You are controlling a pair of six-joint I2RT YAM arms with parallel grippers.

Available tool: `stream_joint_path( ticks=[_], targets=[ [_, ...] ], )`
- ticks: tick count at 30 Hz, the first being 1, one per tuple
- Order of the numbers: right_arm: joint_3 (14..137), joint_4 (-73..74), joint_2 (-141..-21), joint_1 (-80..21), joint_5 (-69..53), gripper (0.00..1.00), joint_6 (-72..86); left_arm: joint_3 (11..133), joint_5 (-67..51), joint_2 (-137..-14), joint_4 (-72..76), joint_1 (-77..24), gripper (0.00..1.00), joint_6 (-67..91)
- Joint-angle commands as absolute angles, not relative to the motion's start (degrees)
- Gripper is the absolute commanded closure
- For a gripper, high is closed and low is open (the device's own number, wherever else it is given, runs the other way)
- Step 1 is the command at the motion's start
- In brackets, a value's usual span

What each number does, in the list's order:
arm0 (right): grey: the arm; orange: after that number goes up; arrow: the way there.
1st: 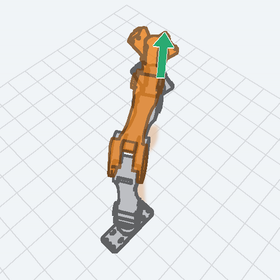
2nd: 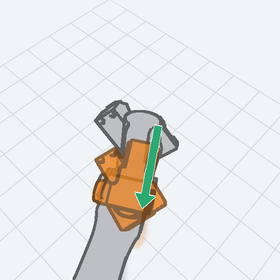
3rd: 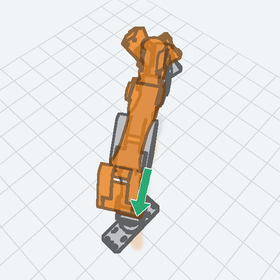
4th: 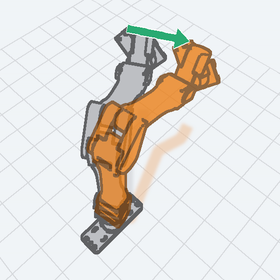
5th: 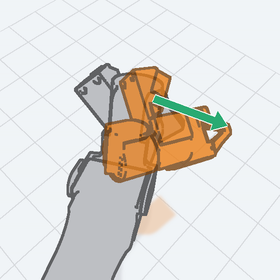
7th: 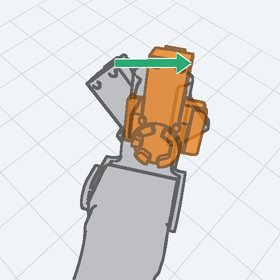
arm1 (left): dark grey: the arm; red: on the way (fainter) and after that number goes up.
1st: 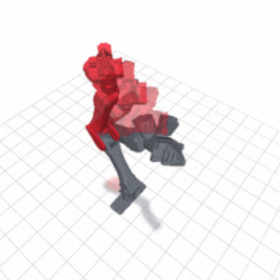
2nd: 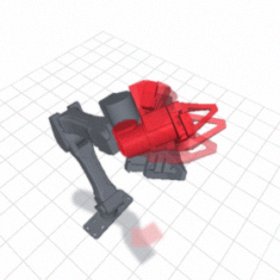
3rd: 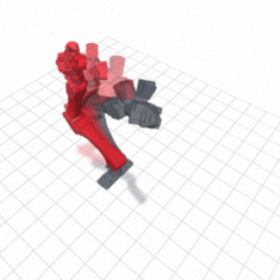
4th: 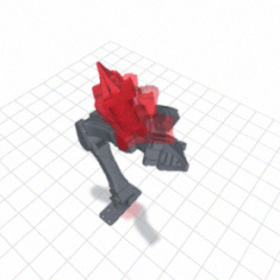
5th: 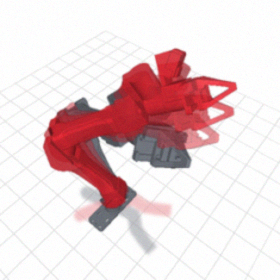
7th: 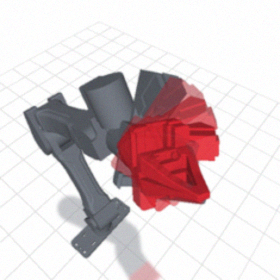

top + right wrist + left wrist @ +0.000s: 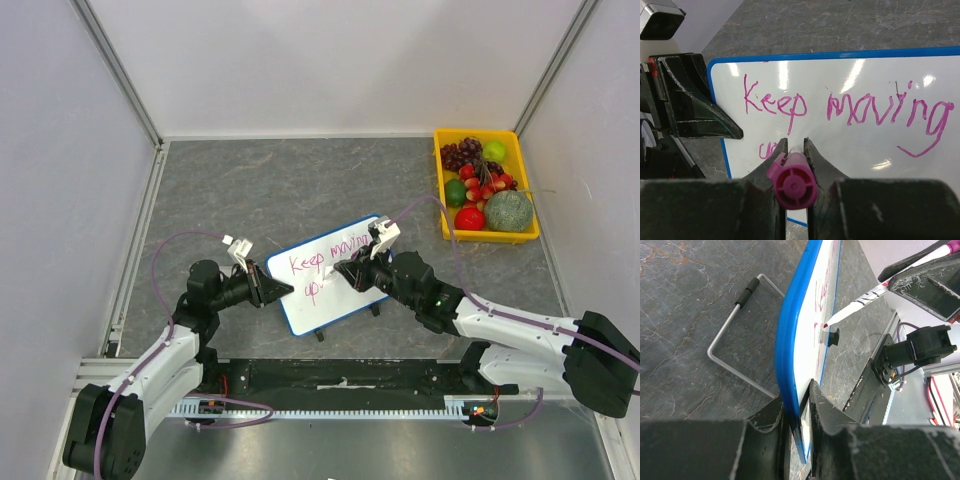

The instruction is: Write a sentence on the whiteboard

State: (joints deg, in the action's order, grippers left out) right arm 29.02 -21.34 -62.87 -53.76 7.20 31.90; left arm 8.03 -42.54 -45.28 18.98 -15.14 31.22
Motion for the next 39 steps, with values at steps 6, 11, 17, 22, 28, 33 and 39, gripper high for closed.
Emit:
stream_joint_path(
  ticks=[6,11,17,22,28,33,39],
  targets=[
    [29.1,-20.9,-63.3,-53.2,8.9,1.00,30.9,7.6,-39.5,-45.3,20.1,-14.9,0.98,27.1],
    [26.9,-20.8,-63.0,-53.2,8.0,1.00,31.5,7.6,-39.5,-45.3,20.1,-14.9,0.98,27.1],
    [24.9,-20.9,-62.7,-53.2,7.6,1.00,32.1,7.6,-39.5,-45.4,20.1,-14.9,0.98,27.1],
    [24.1,-20.4,-62.0,-53.2,8.3,1.00,32.1,7.6,-39.4,-45.3,20.1,-14.9,0.98,27.1],
    [24.7,-19.8,-60.5,-53.0,10.5,1.00,31.8,7.6,-39.5,-45.2,20.1,-14.9,0.98,27.1],
    [27.0,-19.8,-60.8,-52.6,11.1,1.00,31.3,7.6,-39.5,-45.2,20.1,-14.9,0.98,27.0],
    [29.5,-19.6,-62.0,-52.2,11.3,1.00,30.8,7.6,-39.4,-45.1,20.1,-14.9,0.98,27.2]
  ],
)
